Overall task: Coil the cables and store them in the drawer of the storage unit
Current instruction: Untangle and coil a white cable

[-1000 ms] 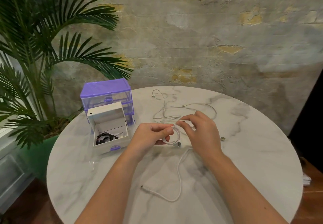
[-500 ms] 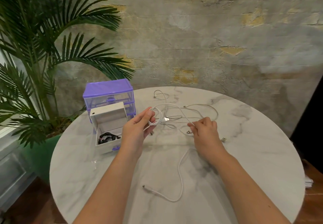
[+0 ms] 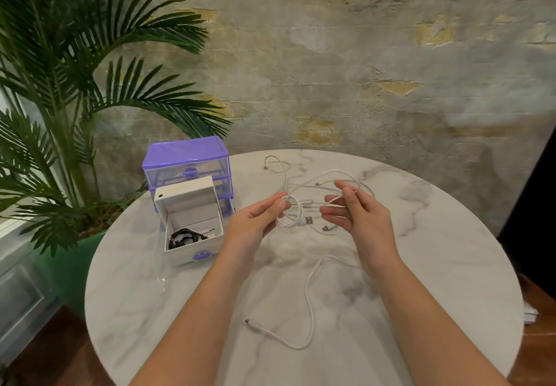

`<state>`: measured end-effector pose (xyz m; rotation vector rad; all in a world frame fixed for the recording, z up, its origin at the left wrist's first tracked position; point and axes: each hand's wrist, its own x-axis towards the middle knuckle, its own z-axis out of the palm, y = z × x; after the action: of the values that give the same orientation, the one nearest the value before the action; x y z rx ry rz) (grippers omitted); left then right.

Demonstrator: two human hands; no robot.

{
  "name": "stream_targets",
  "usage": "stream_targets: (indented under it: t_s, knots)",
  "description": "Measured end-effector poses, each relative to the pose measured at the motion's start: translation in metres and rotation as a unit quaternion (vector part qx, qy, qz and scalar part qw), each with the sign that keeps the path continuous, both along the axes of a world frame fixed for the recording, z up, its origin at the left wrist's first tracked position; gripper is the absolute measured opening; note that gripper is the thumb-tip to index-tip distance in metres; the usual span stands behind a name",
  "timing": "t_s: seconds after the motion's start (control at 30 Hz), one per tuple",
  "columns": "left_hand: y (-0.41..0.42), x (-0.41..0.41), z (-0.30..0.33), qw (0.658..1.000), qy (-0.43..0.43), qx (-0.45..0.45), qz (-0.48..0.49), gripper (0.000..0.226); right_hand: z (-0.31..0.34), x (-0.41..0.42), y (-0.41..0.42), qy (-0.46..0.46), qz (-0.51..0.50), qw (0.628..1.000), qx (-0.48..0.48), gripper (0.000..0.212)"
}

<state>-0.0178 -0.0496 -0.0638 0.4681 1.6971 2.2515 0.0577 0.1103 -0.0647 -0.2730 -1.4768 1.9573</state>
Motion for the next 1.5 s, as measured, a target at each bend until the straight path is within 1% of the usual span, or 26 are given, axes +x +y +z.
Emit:
stream_targets:
  t_s: [0.1, 0.17, 0.37, 0.43, 0.57, 0.63, 0.7, 0.77, 0.83, 0.93, 1.0, 1.1, 1.17, 1.27, 1.3, 1.4, 1.5]
  knots:
    - [0.002, 0.004, 0.0, 1.0, 0.011, -0.012, -0.019, 0.022, -0.001, 0.0, 0.0, 0.008, 0.053, 0.997, -0.05, 0.022]
    - [0.003, 0.007, 0.0, 0.999, 0.019, -0.025, -0.029, 0.021, -0.001, 0.0, -0.001, -0.003, 0.075, 0.995, -0.058, 0.022]
    - [0.005, 0.012, 0.001, 0.998, 0.031, -0.051, -0.036, 0.019, -0.005, -0.001, 0.004, -0.055, 0.085, 0.993, -0.061, 0.024]
    - [0.007, 0.013, -0.001, 0.997, 0.037, -0.054, -0.04, 0.019, -0.007, -0.001, 0.002, -0.092, 0.102, 0.99, -0.041, 0.025]
    - [0.009, 0.012, -0.002, 0.999, 0.037, -0.028, -0.022, 0.019, -0.007, -0.002, -0.004, -0.16, 0.148, 0.974, 0.063, 0.029]
    - [0.008, 0.01, -0.002, 0.999, 0.038, -0.022, -0.003, 0.02, -0.003, -0.001, -0.006, -0.156, 0.183, 0.969, 0.06, 0.03]
    - [0.008, 0.008, -0.003, 0.999, 0.034, -0.021, 0.009, 0.018, -0.002, -0.001, -0.008, -0.148, 0.202, 0.967, 0.049, 0.04]
    - [0.008, 0.009, -0.004, 0.999, 0.03, -0.025, 0.007, 0.017, -0.006, -0.001, -0.014, -0.138, 0.179, 0.971, 0.08, 0.048]
    - [0.009, 0.01, -0.005, 0.999, 0.029, -0.026, -0.001, 0.017, -0.01, -0.004, -0.019, -0.105, 0.156, 0.977, 0.097, 0.051]
    - [0.01, 0.011, -0.003, 0.999, 0.033, -0.028, 0.004, 0.018, -0.012, -0.006, -0.022, -0.097, 0.113, 0.98, 0.129, 0.047]
    - [0.008, 0.01, -0.003, 0.999, 0.025, -0.024, 0.01, 0.019, -0.012, -0.007, -0.022, -0.105, 0.114, 0.979, 0.13, 0.045]
    - [0.006, 0.008, -0.002, 1.0, 0.005, -0.009, 0.007, 0.02, -0.013, -0.006, -0.02, -0.103, 0.141, 0.977, 0.122, 0.05]
    - [0.006, 0.007, -0.001, 1.0, -0.007, 0.003, 0.009, 0.02, -0.014, -0.006, -0.02, -0.114, 0.128, 0.973, 0.157, 0.055]
    - [0.001, 0.002, 0.001, 0.998, -0.034, 0.042, 0.03, 0.025, -0.019, -0.008, -0.019, -0.146, 0.036, 0.951, 0.27, 0.059]
    - [-0.001, 0.0, 0.002, 0.997, -0.042, 0.055, 0.035, 0.028, -0.021, -0.009, -0.018, -0.148, 0.009, 0.945, 0.291, 0.058]
    - [-0.004, -0.004, 0.003, 0.994, -0.057, 0.081, 0.035, 0.028, -0.024, -0.011, -0.012, -0.155, -0.058, 0.936, 0.31, 0.047]
    - [-0.004, -0.007, 0.002, 0.991, -0.07, 0.112, 0.027, 0.023, -0.024, -0.01, -0.004, -0.189, -0.116, 0.92, 0.323, 0.036]
